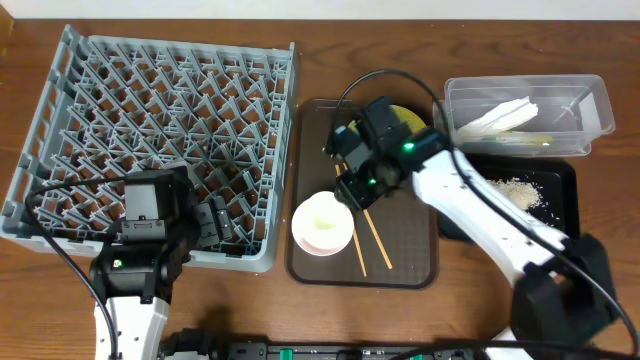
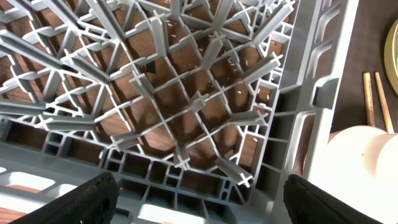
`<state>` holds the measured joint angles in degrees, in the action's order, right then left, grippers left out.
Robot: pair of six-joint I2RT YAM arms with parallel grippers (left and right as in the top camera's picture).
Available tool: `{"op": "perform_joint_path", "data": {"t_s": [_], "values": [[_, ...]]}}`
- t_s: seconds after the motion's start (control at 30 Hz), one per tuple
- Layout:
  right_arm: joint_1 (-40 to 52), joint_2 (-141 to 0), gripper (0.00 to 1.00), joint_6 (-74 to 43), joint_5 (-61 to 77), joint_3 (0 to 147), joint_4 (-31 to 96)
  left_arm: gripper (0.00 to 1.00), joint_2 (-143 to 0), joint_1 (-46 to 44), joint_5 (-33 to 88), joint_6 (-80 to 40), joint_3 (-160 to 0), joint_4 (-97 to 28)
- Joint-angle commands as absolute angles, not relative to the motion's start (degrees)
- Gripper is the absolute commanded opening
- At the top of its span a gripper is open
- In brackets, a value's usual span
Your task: Sort waste into correct bins and load items into the dishwasher
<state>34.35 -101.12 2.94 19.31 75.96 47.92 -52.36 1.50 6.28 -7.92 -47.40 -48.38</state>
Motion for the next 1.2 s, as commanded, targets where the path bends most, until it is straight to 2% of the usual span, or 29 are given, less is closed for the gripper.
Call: {"op": "perform_joint_path", "data": {"t_s": [0.0, 0.07, 0.1, 0.37, 0.57, 0.77, 0.9, 1.17], "values": [[36.12, -105.03, 0.28, -0.05, 19.94, 75.61, 48.51, 0.88, -52.42, 1.69, 6.81, -8.45, -48.6, -48.34], [36.49, -106.43, 0.15, -0.84, 19.97, 75.61, 48.45, 0.88, -52.42, 1.69, 6.81, -8.45, -48.6, -48.34], [36.49, -106.41, 0.13, -1.17, 19.94, 75.64, 48.25, 0.88, -52.42, 1.69, 6.81, -8.45, -48.6, -48.36], [33.65, -103.26, 0.02, -1.26, 19.94, 79.2, 49.52, 0.88, -52.42, 1.69, 6.81, -8.45, -48.6, -48.34], [27.79, -97.82, 0.01, -1.3, 23.0, 83.74, 48.97, 0.88, -52.42, 1.69, 7.86, -8.51, -48.6, -47.37], [22.55, -96.03, 0.01, -6.09, 33.65, 83.83, 44.07, 0.88, -52.53, 1.69, 23.49, -8.95, -48.6, -39.35], [21.43, -96.38, 0.01, -7.29, 50.48, 83.77, 39.35, 0.88, -54.33, 1.69, 36.58, -10.66, -48.6, -29.45], [21.45, -96.38, 0.01, -14.24, 70.39, 83.77, 30.22, 0.88, -58.28, 1.69, 61.71, -11.33, -48.6, -13.89]]}}
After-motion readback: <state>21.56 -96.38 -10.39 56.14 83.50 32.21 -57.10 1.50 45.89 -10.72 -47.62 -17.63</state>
